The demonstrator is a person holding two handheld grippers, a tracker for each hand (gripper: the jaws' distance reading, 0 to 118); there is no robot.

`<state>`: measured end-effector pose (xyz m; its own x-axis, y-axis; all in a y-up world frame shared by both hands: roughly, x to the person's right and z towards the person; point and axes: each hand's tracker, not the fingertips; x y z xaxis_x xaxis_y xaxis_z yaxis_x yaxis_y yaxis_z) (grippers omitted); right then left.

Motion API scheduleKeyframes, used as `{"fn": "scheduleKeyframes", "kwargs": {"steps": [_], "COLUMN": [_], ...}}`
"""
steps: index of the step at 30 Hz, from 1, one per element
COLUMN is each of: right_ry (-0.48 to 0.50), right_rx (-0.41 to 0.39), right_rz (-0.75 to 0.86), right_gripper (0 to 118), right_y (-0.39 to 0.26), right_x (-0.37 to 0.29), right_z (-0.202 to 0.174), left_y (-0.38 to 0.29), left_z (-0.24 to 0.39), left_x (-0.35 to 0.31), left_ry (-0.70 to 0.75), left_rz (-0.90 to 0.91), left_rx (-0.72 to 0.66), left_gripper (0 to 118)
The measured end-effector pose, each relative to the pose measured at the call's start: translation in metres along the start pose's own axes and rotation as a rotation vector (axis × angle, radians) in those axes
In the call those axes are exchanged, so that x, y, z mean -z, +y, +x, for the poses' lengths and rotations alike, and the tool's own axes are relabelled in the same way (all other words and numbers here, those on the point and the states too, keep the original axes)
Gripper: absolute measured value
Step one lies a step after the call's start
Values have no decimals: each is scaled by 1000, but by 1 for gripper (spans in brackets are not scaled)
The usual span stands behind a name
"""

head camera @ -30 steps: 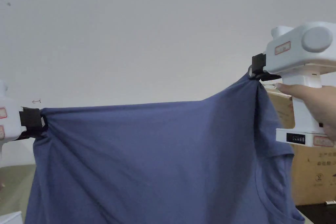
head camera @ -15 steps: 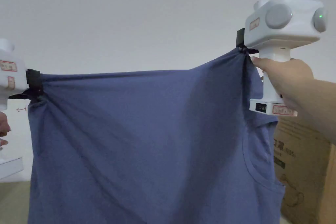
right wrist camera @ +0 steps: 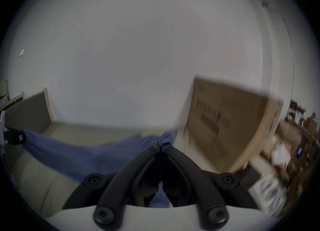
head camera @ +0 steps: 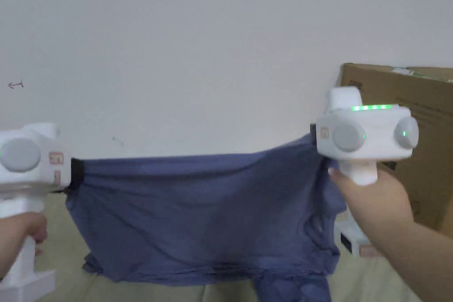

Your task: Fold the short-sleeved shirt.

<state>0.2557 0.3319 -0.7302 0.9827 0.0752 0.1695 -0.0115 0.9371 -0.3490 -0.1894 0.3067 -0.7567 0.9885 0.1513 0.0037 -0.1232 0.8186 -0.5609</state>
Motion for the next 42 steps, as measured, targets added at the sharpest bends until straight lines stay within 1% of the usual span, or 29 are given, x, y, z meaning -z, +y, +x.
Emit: {"fn": "scheduleKeyframes", "kwargs": {"steps": [1,2,3,4,5,7,9,10,11,12,13,15,18,19,22,25,27,29,30,31,32,33,34,35,36,37,39,40,42], "right_ry": [33,69,64,92,107,124,145,183,212,232,232,268,289,300,313,318,321,316,314,315,319,330,362,348,339,332,335,349,364], "right_rx": [17,34,34,44,57,98,109,150,150,139,130,109,70,59,26,-6,-20,-21,-22,-23,-22,-4,31,34,30,32,29,44,110], "right_rz": [-85,-138,-231,-320,-369,-466,-530,-539,-554,-557,-556,-596,-623,-639,-664,-689,-719,-727,-728,-736,-741,-727,-746,-770,-763,-742,-667,-617,-489], "right_gripper": [1,1,1,1,1,1,1,1,1,1,1,1,1,1,1,1,1,1,1,4,21,50,88,97,97,97,97,97,97], "right_y": [-42,-83,-124,-163,-196,-256,-294,-306,-315,-323,-329,-337,-343,-345,-349,-352,-355,-362,-364,-366,-365,-363,-358,-355,-349,-343,-326,-317,-298], "right_x": [2,9,9,4,-4,-36,-72,-97,-118,-141,-162,-197,-238,-246,-267,-283,-288,-289,-287,-282,-281,-284,-284,-286,-292,-300,-320,-330,-352], "right_z": [3,10,12,17,22,34,50,60,66,76,83,97,112,116,123,123,121,118,115,113,111,111,109,107,105,104,97,95,91], "left_y": [-33,-65,-100,-133,-162,-216,-255,-272,-285,-299,-312,-332,-357,-363,-381,-394,-398,-401,-399,-397,-396,-397,-398,-398,-396,-394,-385,-379,-368], "left_z": [-8,-14,-20,-26,-33,-54,-70,-76,-79,-82,-84,-88,-87,-86,-86,-82,-81,-81,-82,-83,-86,-92,-97,-103,-109,-115,-128,-134,-146], "left_x": [7,13,16,16,11,1,-27,-50,-66,-85,-105,-137,-183,-194,-223,-244,-252,-252,-250,-248,-247,-247,-249,-257,-266,-275,-299,-312,-343], "left_ry": [-34,-31,-10,15,34,11,-9,-14,-16,-25,-44,-75,-95,-93,-111,-118,-116,-114,-116,-119,-122,-117,-114,-122,-128,-102,-123,-136,-160], "left_rz": [-47,-109,-169,-214,-261,-333,-357,-357,-356,-348,-353,-387,-391,-392,-426,-442,-436,-436,-438,-458,-497,-528,-555,-547,-531,-527,-455,-409,-256], "left_rx": [-48,-48,-28,5,19,33,18,11,42,109,136,157,225,247,238,269,302,303,291,261,218,177,155,142,128,85,-16,-92,-265], "left_gripper": [5,5,5,5,5,5,5,5,5,5,5,5,5,5,5,5,5,6,12,42,77,104,111,107,108,108,108,108,108]}}
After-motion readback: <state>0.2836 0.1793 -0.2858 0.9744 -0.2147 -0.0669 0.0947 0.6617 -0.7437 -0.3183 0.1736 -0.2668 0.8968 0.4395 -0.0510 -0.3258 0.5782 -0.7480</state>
